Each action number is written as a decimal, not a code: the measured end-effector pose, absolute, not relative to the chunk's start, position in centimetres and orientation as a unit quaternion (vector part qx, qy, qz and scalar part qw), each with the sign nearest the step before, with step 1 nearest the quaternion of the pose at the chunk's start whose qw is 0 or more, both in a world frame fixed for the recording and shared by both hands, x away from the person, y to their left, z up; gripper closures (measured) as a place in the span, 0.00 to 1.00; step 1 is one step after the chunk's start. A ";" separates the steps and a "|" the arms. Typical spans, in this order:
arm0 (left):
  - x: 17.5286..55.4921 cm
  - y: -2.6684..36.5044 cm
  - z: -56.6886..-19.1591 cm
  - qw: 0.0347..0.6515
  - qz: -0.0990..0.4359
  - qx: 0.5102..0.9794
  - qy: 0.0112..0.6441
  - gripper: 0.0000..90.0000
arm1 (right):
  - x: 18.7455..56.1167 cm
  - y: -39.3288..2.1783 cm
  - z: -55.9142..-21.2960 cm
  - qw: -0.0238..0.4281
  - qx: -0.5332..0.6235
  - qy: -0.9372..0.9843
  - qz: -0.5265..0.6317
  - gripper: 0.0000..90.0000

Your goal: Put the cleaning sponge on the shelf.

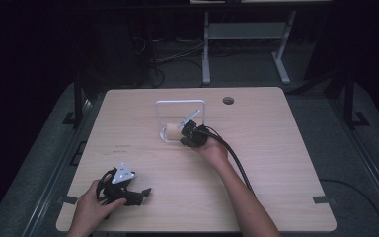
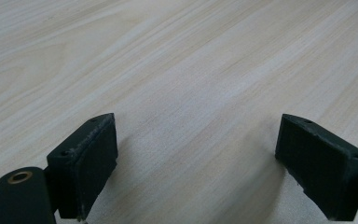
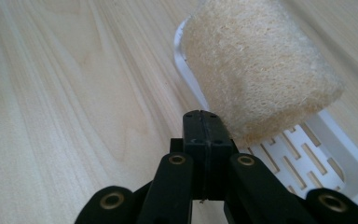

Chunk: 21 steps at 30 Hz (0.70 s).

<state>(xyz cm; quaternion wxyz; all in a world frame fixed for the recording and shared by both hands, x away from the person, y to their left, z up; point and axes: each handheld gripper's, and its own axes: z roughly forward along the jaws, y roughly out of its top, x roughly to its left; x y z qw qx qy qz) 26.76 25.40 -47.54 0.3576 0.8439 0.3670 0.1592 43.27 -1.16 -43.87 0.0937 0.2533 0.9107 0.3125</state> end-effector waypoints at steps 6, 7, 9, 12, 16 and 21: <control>26.8 25.4 -47.5 0.358 0.159 0.844 0.367 0.13 | 43.5 -1.4 -44.2 0.093 0.258 0.910 0.310 1.00; 26.8 25.4 -47.5 0.358 0.159 0.844 0.367 0.14 | 43.6 -1.5 -44.3 0.094 0.258 0.910 0.310 1.00; 26.8 25.4 -47.5 0.358 0.159 0.844 0.367 0.13 | 43.7 -1.5 -44.3 0.094 0.257 0.911 0.309 1.00; 26.8 25.4 -47.5 0.358 0.159 0.844 0.367 0.13 | 43.8 -1.6 -44.5 0.095 0.260 0.910 0.308 1.00; 26.8 25.4 -47.5 0.358 0.158 0.844 0.368 0.13 | 43.7 -2.0 -44.5 0.088 0.262 0.908 0.314 0.99; 26.8 25.4 -47.5 0.356 0.159 0.845 0.366 0.13 | 42.1 -3.2 -43.7 0.083 0.259 0.905 0.327 0.78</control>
